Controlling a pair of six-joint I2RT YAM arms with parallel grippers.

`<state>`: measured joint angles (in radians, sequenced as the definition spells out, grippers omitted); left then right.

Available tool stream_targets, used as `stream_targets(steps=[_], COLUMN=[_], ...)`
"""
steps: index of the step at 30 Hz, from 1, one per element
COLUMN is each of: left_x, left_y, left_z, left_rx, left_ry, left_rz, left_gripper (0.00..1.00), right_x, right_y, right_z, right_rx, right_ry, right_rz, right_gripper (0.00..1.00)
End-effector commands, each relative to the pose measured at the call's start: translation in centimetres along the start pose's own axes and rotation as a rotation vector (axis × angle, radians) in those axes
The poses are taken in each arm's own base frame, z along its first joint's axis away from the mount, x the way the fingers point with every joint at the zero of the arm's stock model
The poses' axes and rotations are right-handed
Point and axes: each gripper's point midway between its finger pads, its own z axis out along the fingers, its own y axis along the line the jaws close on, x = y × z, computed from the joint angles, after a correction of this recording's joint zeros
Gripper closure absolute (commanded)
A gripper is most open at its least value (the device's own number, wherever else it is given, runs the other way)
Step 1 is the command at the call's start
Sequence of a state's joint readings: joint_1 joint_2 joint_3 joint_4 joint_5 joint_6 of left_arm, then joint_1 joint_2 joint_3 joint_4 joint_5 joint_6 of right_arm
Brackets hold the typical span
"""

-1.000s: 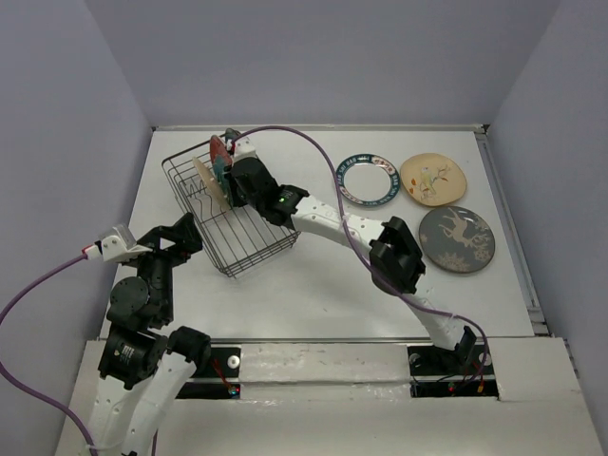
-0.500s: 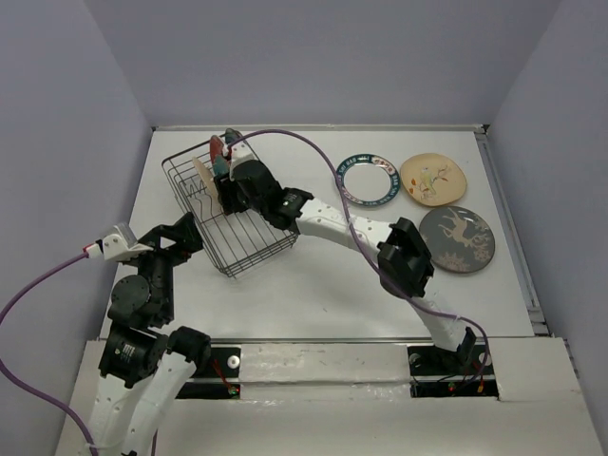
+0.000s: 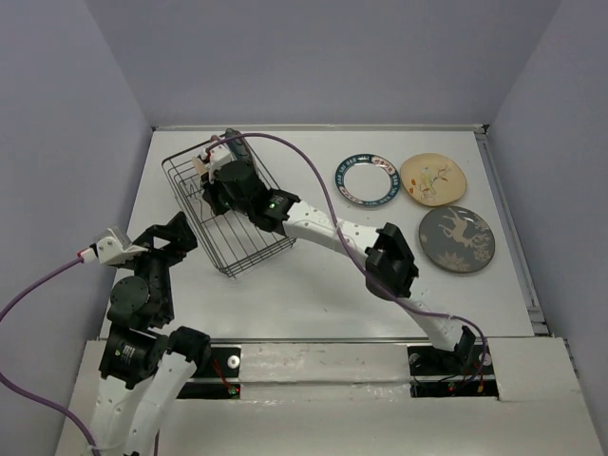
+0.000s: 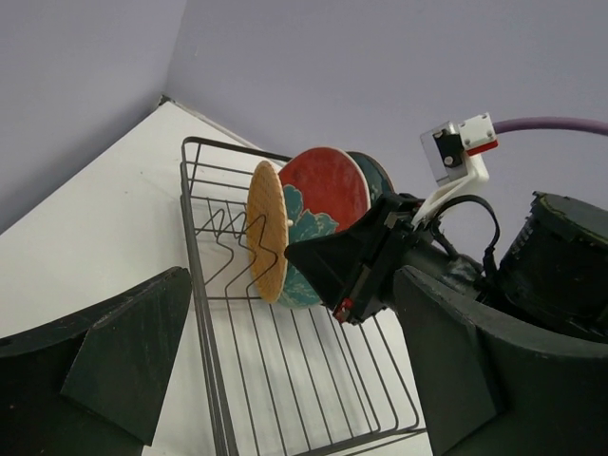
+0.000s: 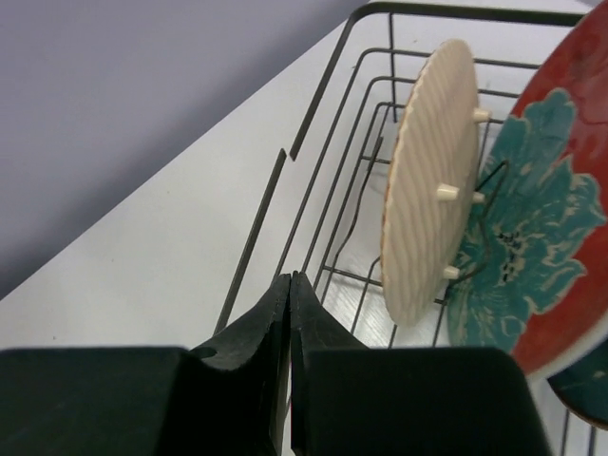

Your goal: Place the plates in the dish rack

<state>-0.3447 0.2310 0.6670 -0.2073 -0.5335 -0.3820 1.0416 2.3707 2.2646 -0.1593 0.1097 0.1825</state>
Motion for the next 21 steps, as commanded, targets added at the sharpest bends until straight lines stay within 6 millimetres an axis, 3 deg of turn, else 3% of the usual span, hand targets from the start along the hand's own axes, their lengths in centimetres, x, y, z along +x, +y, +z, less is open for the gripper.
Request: stream_targets(steps=[1,6,10,14,18,19,21], left_x=[-2.3,-2.6,-2.4,-2.3,-2.3,-2.3,-2.2], left_y=[1.1,1.2,1.0,0.9,1.0,0.9,0.8], left_z=[-0.4,-0.6,-0.5,-0.4,-0.4,-0.4,-0.3], left_rx=[-0.062,-0.063,-0.049,-0.047,-0.050,-0.048,-0.042], left_ry=[-0.089,-0.102,-0.094,-0.092,-0.094,-0.094,-0.088], left_rz=[-0.045,-0.057,-0.054,-0.046,-0.044,-0.044,-0.044], left_gripper=[0.01,0.01,0.01,0.01,0.01,0.01,0.01], right_x=[-1.0,-0.1,-2.2,-4.4,-4.9,-4.2,-4.9], right_y=[3.2,2.6,-0.3,-3.2,-6.4,-6.8,-7.5], right_z=[1.0,2.9,3.7,3.3,2.1,2.0,1.6], right_rx=[-0.165,-0.132,0.038,0.200,0.386,0.403,0.418], right_ry=[-0.037,-0.056,-0.162,-0.267,-0.299,-0.287,-0.307], right_rz=[0.044,0.068,0.082,0.072,0.077,0.073,0.090], right_gripper=[0.93,0.93,0.93,0.93,0.93,0.93,0.93])
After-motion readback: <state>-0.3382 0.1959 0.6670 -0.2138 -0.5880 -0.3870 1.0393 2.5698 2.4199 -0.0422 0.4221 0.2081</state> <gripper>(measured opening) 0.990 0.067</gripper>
